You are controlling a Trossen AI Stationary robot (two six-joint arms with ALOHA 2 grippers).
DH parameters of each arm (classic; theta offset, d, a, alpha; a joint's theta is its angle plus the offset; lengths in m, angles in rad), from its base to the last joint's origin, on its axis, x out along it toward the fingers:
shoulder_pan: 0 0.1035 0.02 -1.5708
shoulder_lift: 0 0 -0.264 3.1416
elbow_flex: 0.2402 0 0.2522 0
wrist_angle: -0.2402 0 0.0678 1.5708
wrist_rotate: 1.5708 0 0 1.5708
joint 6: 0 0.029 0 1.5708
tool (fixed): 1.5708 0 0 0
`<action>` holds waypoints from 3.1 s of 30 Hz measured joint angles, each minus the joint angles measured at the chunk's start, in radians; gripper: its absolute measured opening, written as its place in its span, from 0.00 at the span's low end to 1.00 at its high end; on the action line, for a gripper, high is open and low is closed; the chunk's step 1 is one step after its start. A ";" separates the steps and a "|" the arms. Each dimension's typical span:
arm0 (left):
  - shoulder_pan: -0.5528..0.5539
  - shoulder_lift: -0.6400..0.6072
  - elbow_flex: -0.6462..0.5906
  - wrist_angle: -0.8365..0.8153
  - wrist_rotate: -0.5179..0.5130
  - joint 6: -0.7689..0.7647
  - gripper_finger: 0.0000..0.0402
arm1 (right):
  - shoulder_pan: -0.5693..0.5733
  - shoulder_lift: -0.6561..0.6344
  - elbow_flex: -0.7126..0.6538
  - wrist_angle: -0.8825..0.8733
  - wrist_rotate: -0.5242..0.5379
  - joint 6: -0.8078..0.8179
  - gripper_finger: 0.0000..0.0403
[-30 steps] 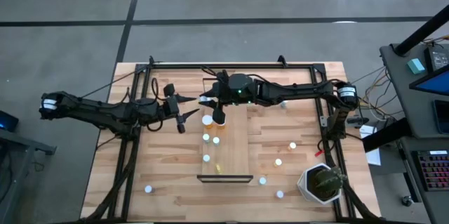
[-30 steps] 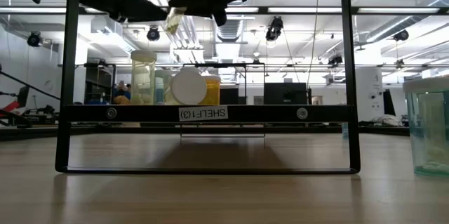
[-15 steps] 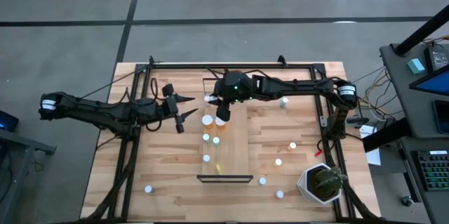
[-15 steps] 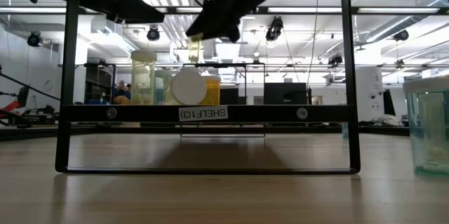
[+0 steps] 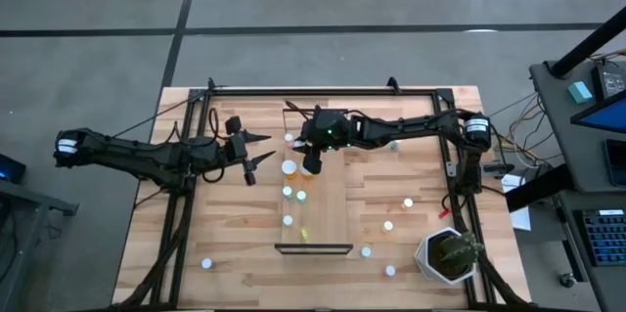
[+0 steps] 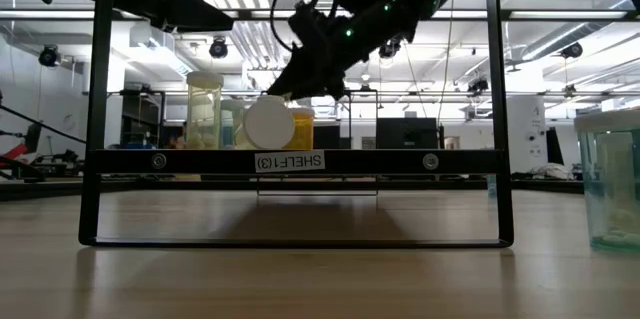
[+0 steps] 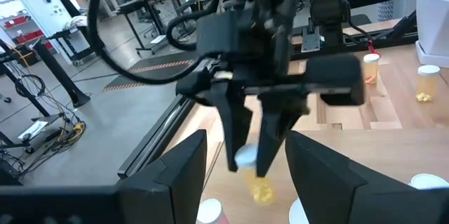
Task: Pick and place medicine bottles onto shelf by color
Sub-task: Put the yellow pill bottle on the shelf
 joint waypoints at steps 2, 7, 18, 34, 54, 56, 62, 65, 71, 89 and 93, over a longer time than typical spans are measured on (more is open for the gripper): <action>0.000 0.000 0.000 0.001 0.000 0.000 0.44 | -0.002 0.017 0.008 0.002 0.000 -0.010 0.26; 0.002 0.000 -0.007 0.001 0.000 0.000 0.44 | 0.001 0.057 0.029 0.002 -0.009 -0.057 0.26; 0.003 0.000 -0.012 0.002 -0.004 0.000 0.44 | -0.003 0.075 0.033 -0.011 -0.012 -0.094 0.26; 0.003 0.000 -0.013 0.004 -0.011 0.000 0.44 | -0.043 0.072 0.032 -0.036 -0.106 -0.108 0.27; 0.003 0.000 -0.013 0.004 -0.030 0.000 0.44 | -0.043 0.071 0.032 -0.044 -0.105 -0.085 0.38; 0.003 0.000 -0.013 0.004 -0.030 0.000 0.44 | -0.043 0.061 0.031 -0.048 -0.105 -0.081 0.38; 0.003 0.000 -0.013 0.005 -0.030 0.000 0.44 | -0.044 -0.047 0.031 -0.098 -0.103 -0.072 0.36; 0.003 0.000 -0.013 0.005 -0.030 0.000 0.44 | -0.048 -0.109 0.032 -0.227 -0.077 -0.094 0.31; 0.003 0.000 -0.013 0.005 -0.030 -0.001 0.44 | -0.053 -0.080 0.022 -0.351 -0.053 -0.011 0.05; 0.003 0.000 -0.015 0.005 -0.030 -0.001 0.44 | -0.061 0.034 0.101 -0.363 -0.113 0.042 0.02; 0.003 0.000 -0.017 0.005 -0.030 -0.001 0.44 | -0.061 0.030 0.101 -0.369 -0.113 0.038 0.02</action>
